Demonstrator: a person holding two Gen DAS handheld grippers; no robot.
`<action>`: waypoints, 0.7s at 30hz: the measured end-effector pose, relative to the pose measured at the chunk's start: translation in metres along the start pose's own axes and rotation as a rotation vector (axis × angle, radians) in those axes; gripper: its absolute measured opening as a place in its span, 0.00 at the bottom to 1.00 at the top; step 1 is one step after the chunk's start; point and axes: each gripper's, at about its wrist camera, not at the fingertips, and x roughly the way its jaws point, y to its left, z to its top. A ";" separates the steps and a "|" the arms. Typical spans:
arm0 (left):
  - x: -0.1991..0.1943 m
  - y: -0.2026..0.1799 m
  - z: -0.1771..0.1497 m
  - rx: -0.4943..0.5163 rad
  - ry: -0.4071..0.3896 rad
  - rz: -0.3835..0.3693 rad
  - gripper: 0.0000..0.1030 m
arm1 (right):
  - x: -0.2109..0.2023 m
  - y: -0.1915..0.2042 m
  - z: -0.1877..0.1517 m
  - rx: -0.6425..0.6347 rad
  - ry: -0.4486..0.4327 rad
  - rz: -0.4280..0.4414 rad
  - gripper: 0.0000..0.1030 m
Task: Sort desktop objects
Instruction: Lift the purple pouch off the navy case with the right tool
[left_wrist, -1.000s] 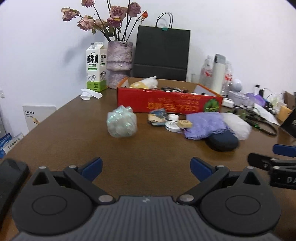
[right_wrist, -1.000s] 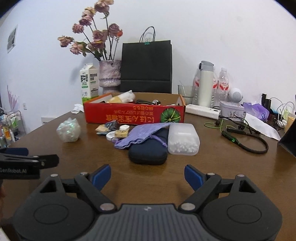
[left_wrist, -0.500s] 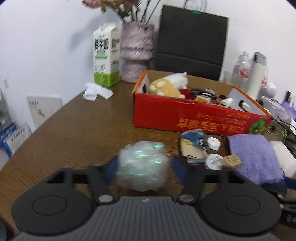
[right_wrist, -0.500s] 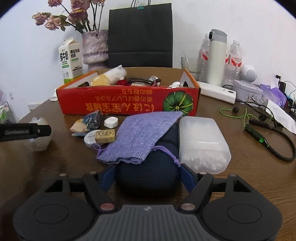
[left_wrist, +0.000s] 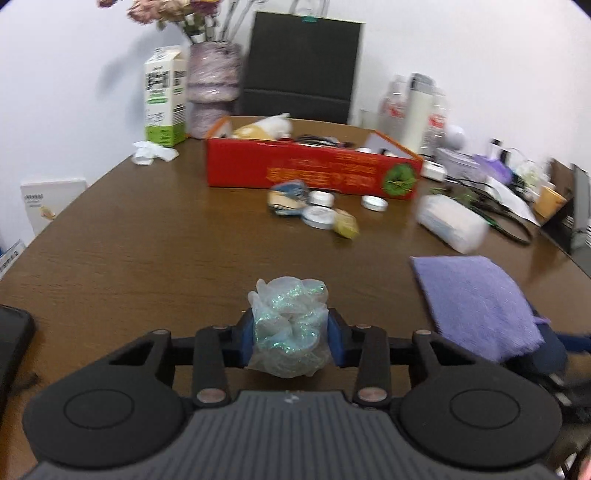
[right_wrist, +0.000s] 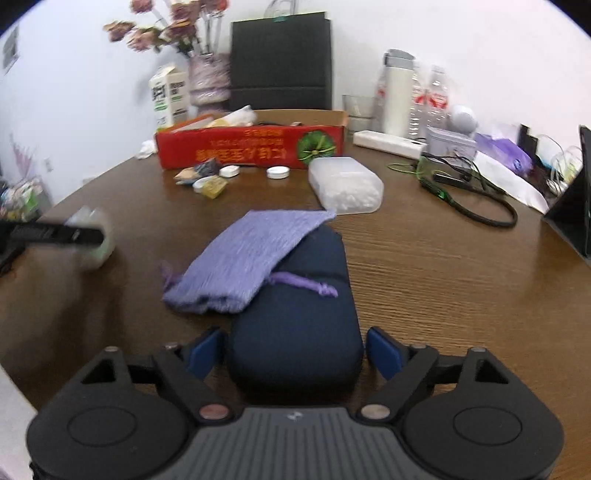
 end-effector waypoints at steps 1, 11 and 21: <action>-0.001 -0.004 -0.001 0.012 0.005 -0.009 0.39 | 0.004 0.002 0.003 0.000 -0.005 -0.016 0.82; -0.021 -0.009 -0.009 0.002 -0.007 -0.034 0.39 | -0.011 0.013 0.017 -0.031 -0.106 0.014 0.83; -0.017 -0.011 -0.006 0.011 -0.007 -0.058 0.39 | 0.018 0.022 0.044 0.064 -0.105 0.029 0.80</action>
